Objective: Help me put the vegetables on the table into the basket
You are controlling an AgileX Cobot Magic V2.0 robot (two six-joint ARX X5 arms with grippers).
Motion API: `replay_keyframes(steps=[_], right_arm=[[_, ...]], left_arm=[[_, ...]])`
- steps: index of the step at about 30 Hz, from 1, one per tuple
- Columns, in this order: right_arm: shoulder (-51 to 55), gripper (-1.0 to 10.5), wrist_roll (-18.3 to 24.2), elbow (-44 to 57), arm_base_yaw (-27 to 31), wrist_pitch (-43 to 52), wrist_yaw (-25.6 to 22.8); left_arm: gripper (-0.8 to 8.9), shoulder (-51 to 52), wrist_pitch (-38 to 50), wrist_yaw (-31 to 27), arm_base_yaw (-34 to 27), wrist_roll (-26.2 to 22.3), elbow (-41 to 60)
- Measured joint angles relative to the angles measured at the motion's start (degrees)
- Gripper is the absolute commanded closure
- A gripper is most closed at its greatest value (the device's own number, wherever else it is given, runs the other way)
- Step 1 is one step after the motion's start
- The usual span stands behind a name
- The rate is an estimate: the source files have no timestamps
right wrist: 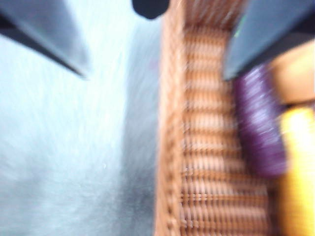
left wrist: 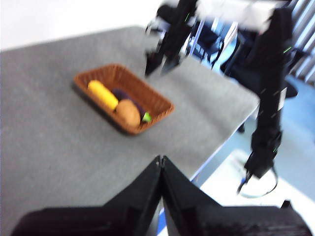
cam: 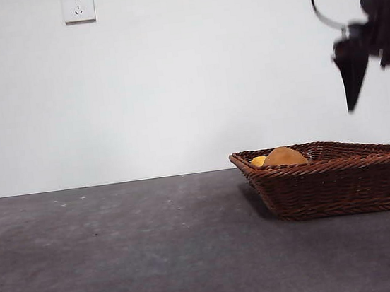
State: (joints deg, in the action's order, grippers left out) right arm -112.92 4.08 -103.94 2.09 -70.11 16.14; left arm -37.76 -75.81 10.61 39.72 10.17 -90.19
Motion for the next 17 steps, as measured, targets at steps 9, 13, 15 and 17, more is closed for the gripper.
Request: replay_keyframes(steps=[9, 13, 15, 17], right_arm=[[25.11, 9.6, -1.77, 0.0, -2.69, -6.4, -8.98], [42.73, 9.5, -4.35, -0.04, -5.84, -7.45, -15.26], [51.01, 9.5, -4.85, -0.04, -6.25, -7.45, -15.43], [57.53, 9.5, -5.18, -0.04, -6.27, -7.45, -16.79]], left_arm=[[8.17, -0.98, -0.11, -12.9, 0.0, -4.63, 15.56], [8.17, -5.49, -0.13, -16.46, 0.0, -5.16, 16.5], [8.17, -8.13, -0.11, -16.46, 0.0, -5.25, 16.48], [8.17, -11.17, -0.11, -16.48, 0.0, -5.25, 16.48]])
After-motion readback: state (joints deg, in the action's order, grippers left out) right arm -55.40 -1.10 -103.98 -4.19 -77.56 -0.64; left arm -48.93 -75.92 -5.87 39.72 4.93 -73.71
